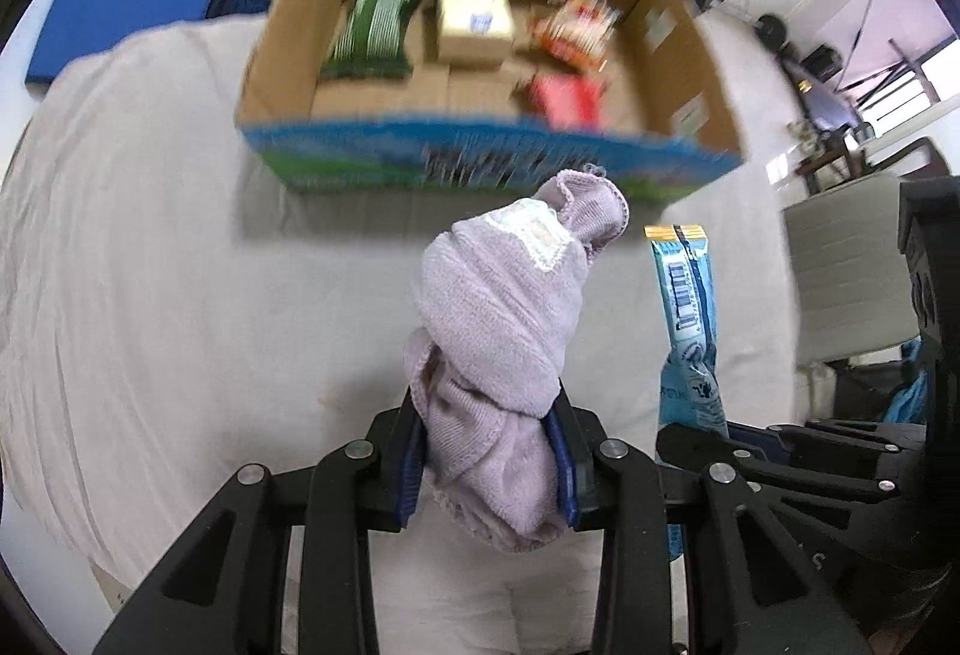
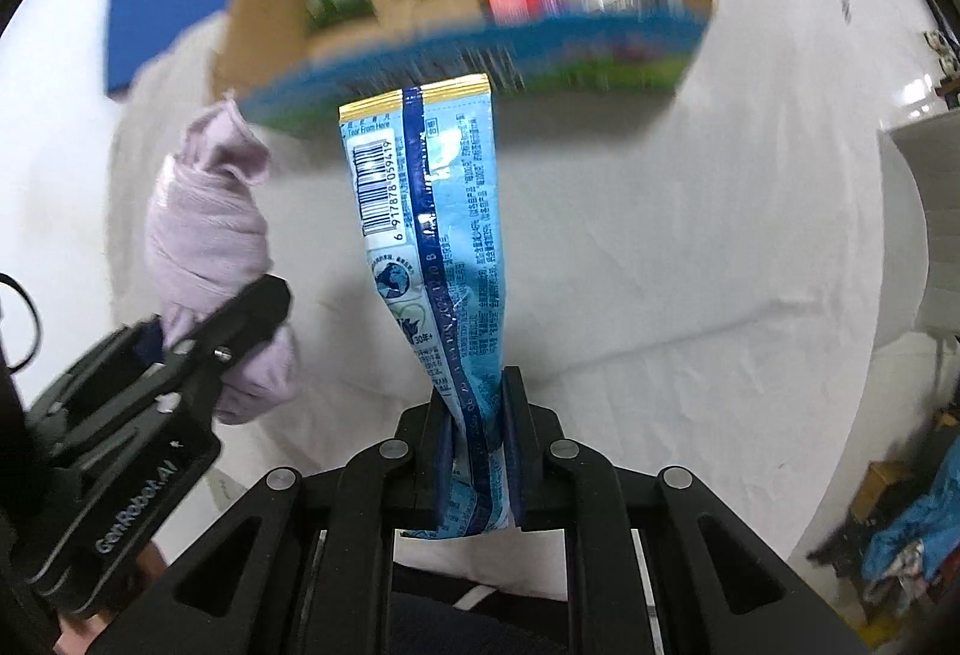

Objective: Organize soft objects

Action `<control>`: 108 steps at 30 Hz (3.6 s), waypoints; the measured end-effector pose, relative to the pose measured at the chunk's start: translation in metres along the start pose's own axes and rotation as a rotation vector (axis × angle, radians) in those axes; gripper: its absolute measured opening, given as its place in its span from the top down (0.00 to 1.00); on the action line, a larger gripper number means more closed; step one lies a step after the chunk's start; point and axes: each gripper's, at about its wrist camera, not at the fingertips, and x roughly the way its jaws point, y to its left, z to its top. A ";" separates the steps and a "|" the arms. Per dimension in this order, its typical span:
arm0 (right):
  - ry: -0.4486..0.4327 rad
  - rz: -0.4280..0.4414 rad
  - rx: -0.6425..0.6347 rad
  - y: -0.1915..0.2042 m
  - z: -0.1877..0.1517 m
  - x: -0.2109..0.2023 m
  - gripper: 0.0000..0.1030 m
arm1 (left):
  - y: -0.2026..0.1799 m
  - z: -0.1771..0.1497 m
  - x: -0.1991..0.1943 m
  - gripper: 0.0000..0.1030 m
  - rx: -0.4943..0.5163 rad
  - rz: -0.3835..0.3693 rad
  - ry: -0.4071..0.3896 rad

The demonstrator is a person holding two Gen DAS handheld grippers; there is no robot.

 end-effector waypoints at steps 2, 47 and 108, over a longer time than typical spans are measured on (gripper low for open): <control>-0.054 0.019 -0.007 0.003 0.004 -0.024 0.85 | -0.004 0.008 -0.016 0.69 0.007 -0.011 -0.030; -0.059 -0.262 0.075 -0.041 0.220 0.076 0.45 | 0.019 0.198 0.145 0.37 -0.051 0.064 0.244; -0.470 -0.139 -0.062 0.037 -0.028 -0.179 0.00 | -0.021 0.060 -0.184 0.00 0.011 0.135 -0.299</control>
